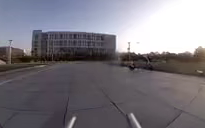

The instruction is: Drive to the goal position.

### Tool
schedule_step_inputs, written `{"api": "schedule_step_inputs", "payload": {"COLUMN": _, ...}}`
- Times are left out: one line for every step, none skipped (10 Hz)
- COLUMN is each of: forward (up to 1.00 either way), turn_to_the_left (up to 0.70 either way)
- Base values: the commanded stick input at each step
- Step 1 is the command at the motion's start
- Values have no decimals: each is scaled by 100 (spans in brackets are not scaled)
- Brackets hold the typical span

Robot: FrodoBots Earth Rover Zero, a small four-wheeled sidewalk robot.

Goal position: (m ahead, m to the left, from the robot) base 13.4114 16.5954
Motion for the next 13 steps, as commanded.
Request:
{"api": "schedule_step_inputs", "payload": {"forward": 70, "turn_to_the_left": 0}}
{"api": "schedule_step_inputs", "payload": {"forward": 70, "turn_to_the_left": 0}}
{"api": "schedule_step_inputs", "payload": {"forward": 70, "turn_to_the_left": 0}}
{"api": "schedule_step_inputs", "payload": {"forward": 70, "turn_to_the_left": 12}}
{"api": "schedule_step_inputs", "payload": {"forward": 70, "turn_to_the_left": 14}}
{"api": "schedule_step_inputs", "payload": {"forward": 70, "turn_to_the_left": 14}}
{"api": "schedule_step_inputs", "payload": {"forward": 70, "turn_to_the_left": 14}}
{"api": "schedule_step_inputs", "payload": {"forward": 70, "turn_to_the_left": 14}}
{"api": "schedule_step_inputs", "payload": {"forward": 70, "turn_to_the_left": 14}}
{"api": "schedule_step_inputs", "payload": {"forward": 70, "turn_to_the_left": 14}}
{"api": "schedule_step_inputs", "payload": {"forward": 70, "turn_to_the_left": 14}}
{"api": "schedule_step_inputs", "payload": {"forward": 70, "turn_to_the_left": 14}}
{"api": "schedule_step_inputs", "payload": {"forward": 70, "turn_to_the_left": 8}}
